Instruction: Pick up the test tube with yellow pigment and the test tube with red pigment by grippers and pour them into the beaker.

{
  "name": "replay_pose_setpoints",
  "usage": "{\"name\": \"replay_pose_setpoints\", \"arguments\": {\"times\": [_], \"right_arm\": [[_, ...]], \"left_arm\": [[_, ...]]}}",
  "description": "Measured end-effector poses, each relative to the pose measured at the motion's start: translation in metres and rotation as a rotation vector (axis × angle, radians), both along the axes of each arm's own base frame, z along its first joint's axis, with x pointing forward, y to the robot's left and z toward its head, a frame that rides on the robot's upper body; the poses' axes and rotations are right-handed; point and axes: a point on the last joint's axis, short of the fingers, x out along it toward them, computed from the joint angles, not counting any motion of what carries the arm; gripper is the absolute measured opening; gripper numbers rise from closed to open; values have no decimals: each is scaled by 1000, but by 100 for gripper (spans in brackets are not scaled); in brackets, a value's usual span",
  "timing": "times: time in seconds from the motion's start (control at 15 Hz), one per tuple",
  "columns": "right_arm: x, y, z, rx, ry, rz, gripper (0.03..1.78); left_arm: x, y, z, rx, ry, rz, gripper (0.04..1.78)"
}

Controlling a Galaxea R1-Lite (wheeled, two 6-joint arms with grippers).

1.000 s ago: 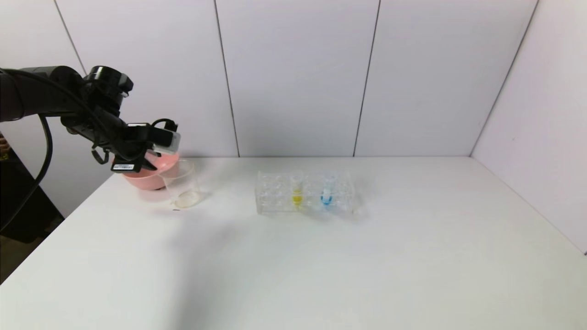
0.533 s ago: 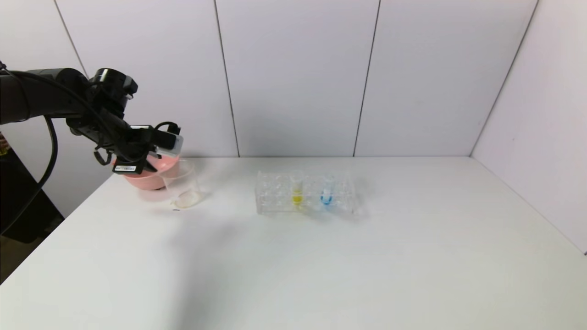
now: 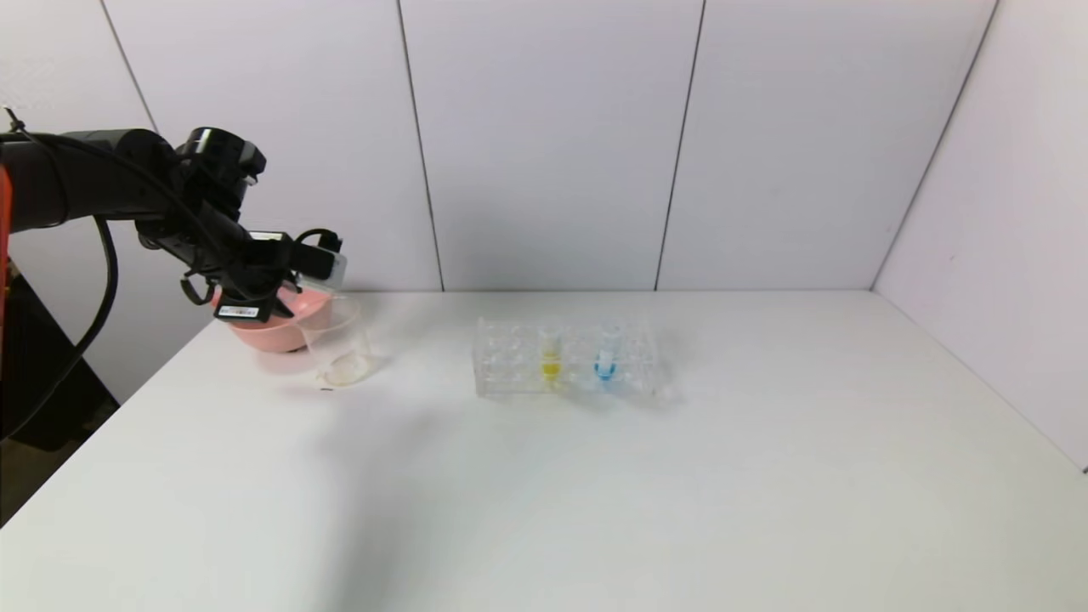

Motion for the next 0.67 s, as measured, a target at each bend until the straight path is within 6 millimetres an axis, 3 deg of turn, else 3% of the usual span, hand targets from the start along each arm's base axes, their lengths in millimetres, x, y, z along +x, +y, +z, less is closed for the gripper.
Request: {"name": "replay_pose_setpoints", "arguments": {"times": [0.67], "right_arm": [[0, 0, 0, 0, 0, 0, 170]], "left_arm": [[3, -5, -2, 49, -3, 23, 52]]}}
